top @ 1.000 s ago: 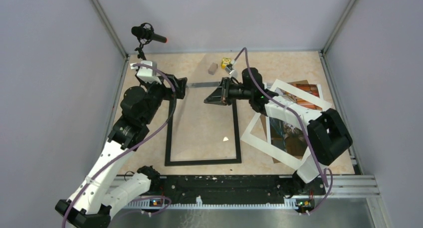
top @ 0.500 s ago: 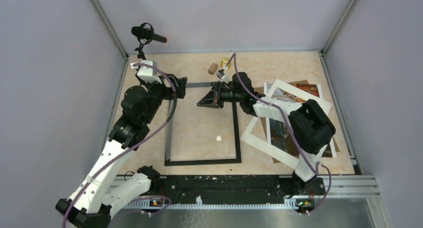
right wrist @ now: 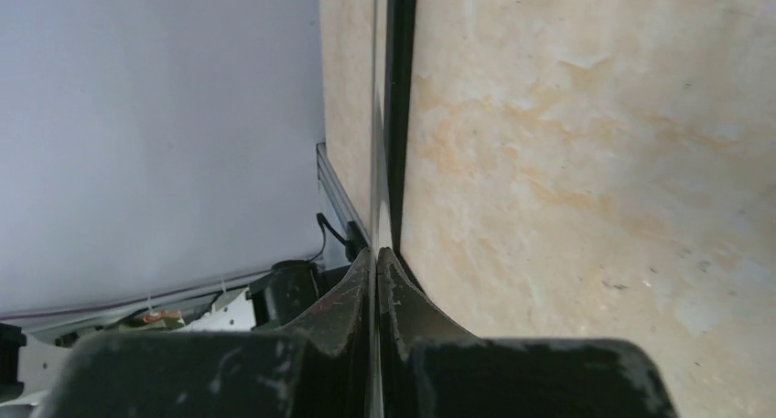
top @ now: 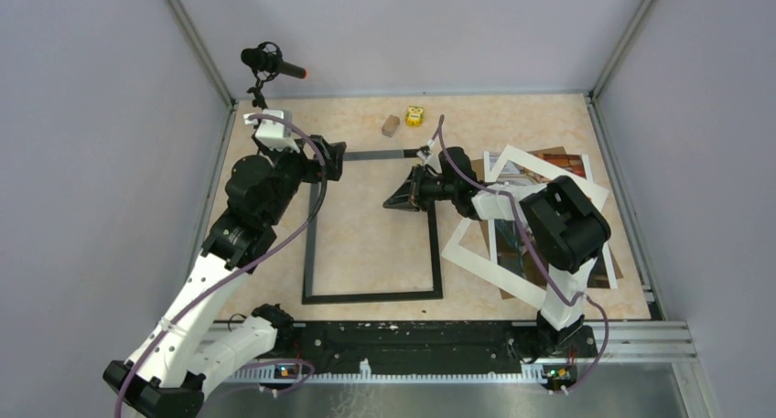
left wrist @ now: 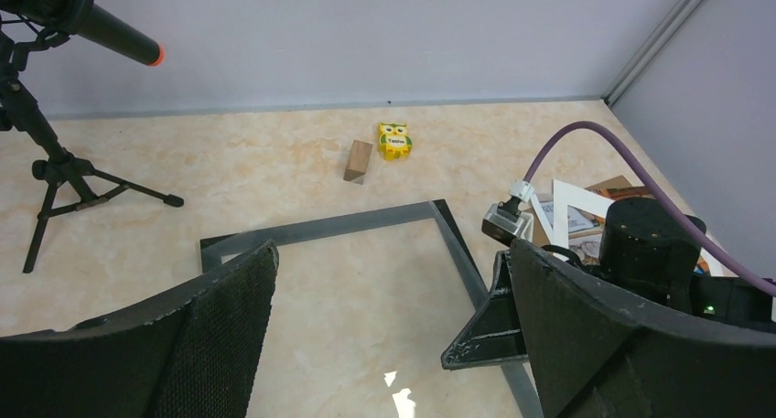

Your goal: Put the photo into the frame

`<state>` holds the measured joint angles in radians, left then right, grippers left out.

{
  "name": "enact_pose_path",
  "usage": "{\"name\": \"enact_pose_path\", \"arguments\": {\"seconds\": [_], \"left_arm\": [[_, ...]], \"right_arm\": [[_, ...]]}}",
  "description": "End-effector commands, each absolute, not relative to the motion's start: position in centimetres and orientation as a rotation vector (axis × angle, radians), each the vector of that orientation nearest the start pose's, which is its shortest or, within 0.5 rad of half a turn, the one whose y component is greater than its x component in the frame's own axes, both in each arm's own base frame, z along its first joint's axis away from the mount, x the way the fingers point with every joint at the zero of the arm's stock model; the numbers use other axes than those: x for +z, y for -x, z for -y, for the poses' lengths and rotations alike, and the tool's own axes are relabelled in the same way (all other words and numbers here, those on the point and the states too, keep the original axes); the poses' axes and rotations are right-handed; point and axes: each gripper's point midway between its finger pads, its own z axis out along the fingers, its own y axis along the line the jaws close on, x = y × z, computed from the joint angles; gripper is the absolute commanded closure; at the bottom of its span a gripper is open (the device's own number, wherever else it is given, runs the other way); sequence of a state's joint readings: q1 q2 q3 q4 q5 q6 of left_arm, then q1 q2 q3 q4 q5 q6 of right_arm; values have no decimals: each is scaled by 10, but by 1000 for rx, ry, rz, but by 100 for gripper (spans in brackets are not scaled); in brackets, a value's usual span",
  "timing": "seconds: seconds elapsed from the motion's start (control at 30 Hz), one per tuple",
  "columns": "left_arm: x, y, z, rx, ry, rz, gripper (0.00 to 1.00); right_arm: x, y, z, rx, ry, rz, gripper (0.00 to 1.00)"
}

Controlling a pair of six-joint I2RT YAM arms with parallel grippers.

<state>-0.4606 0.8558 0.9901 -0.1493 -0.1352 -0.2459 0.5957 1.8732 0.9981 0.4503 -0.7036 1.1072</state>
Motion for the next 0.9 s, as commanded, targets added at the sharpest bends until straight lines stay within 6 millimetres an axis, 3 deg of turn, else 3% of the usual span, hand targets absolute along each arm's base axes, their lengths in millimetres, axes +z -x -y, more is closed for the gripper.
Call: {"name": "enact_pose_path", "arguments": {"seconds": [0.0, 0.4, 0.87], "left_arm": [[369, -304, 139, -478, -62, -1567, 1], [363, -307, 145, -500, -74, -1588, 1], [360, -308, 148, -508, -79, -1598, 1]], "right_arm": [[138, -308, -369, 1640, 14, -2288, 100], [116, -309, -345, 1492, -65, -2269, 100], [104, -308, -345, 1524, -125, -2188, 100]]}}
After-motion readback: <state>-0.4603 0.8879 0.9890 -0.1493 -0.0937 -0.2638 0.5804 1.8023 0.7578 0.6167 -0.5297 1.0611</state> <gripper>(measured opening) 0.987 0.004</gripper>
